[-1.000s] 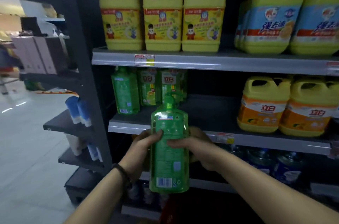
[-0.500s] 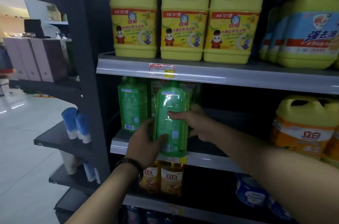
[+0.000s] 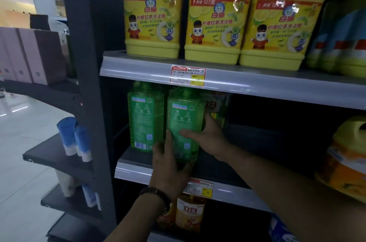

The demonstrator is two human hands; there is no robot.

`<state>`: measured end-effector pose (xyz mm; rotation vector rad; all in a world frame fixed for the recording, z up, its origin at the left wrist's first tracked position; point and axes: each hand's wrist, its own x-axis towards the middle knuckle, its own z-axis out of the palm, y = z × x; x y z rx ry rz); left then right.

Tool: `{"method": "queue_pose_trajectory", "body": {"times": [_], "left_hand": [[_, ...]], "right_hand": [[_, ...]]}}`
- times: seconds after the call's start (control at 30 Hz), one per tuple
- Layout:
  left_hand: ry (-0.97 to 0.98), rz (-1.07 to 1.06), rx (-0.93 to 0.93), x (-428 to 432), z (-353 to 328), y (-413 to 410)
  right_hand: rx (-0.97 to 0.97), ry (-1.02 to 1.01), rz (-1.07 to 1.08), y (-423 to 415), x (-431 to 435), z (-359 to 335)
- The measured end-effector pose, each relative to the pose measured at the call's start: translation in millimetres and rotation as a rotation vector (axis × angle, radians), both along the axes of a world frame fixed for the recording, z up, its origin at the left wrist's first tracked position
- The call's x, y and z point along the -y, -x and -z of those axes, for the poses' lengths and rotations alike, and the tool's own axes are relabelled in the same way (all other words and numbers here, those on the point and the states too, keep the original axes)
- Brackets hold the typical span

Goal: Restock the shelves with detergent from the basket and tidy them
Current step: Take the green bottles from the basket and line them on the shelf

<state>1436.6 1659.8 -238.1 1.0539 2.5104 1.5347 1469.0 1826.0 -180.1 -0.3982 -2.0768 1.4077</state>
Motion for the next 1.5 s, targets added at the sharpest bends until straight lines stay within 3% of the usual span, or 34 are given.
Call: {"method": "queue_pose_trajectory", "body": {"times": [0.3, 0.53, 0.7, 0.87, 1.03, 1.13, 1.37, 1.5], "left_hand": [[0.117, -0.024, 0.058, -13.7, -3.4, 12.8], [0.159, -0.076, 0.052, -15.9, -8.7, 4.8], [-0.053, -0.086, -0.035, 8.6, -16.9, -13.6], [-0.062, 0.055, -0.107, 37.3, -0.2, -65.3], [0.078, 0.278, -0.111, 54.3, 38.3, -130.5], [0.131, 0.299, -0.136, 62.0, 65.0, -163.0], [0.375, 0.332, 0.035, 68.9, 135.3, -216.9], [0.421, 0.317, 0.028, 75.3, 170.5, -226.4]], "right_hand": [[0.250, -0.387, 0.213, 26.9, -7.1, -0.2], [0.337, -0.519, 0.251, 26.2, -0.5, 9.7], [0.372, -0.596, 0.102, -40.3, 2.9, -5.2], [0.487, -0.590, 0.029, -130.9, 7.1, -1.0], [0.571, -0.595, -0.048, -213.2, 0.9, 29.2], [0.702, -0.611, -0.139, -257.8, 0.5, 53.4], [0.833, -0.361, -0.131, -336.0, 23.9, 162.4], [0.950, -0.223, -0.100, -351.8, 42.6, 228.2]]}}
